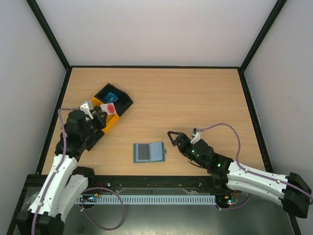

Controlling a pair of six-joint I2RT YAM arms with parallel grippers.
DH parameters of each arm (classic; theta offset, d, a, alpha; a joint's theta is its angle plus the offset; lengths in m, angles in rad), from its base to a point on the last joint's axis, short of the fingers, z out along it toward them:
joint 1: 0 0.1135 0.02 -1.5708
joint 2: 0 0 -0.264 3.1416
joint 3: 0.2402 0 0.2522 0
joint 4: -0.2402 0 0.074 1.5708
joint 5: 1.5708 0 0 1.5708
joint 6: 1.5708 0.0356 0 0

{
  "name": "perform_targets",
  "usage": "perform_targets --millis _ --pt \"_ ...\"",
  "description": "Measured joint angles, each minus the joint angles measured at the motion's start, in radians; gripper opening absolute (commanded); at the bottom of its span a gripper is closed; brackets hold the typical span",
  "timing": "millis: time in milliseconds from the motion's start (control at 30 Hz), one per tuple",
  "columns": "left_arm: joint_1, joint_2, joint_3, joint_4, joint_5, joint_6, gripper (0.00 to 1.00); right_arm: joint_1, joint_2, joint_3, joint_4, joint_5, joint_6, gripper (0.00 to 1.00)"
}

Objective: Take the credit cards out of the card holder

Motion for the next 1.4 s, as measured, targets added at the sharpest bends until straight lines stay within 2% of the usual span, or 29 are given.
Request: perform_targets --millis 233,500,967,1200,1400 --pt "0.220 0.039 0.039 -0.145 0.113 -0.021 0.03 0.000 0.061 0.000 0.023 0.000 -0.021 0.98" --pt "0.414 0.018 0.040 -0.259 0.123 -0.037 0.03 0.000 0.100 0.000 0.035 0.003 -0.046 0.98" --pt "0.450 -0.027 0.099 -0.363 -0.114 -0.080 0.03 0.000 0.129 0.015 0.034 0.006 -0.095 0.98" --pt "0.466 0.039 0.093 -0.367 -0.145 -0.109 0.03 0.000 0.128 0.019 0.031 0.006 -0.098 0.98" --pt "0.528 0.121 0.070 -0.338 -0.140 -0.108 0.03 0.000 0.125 0.059 -0.003 0.014 -0.112 0.98"
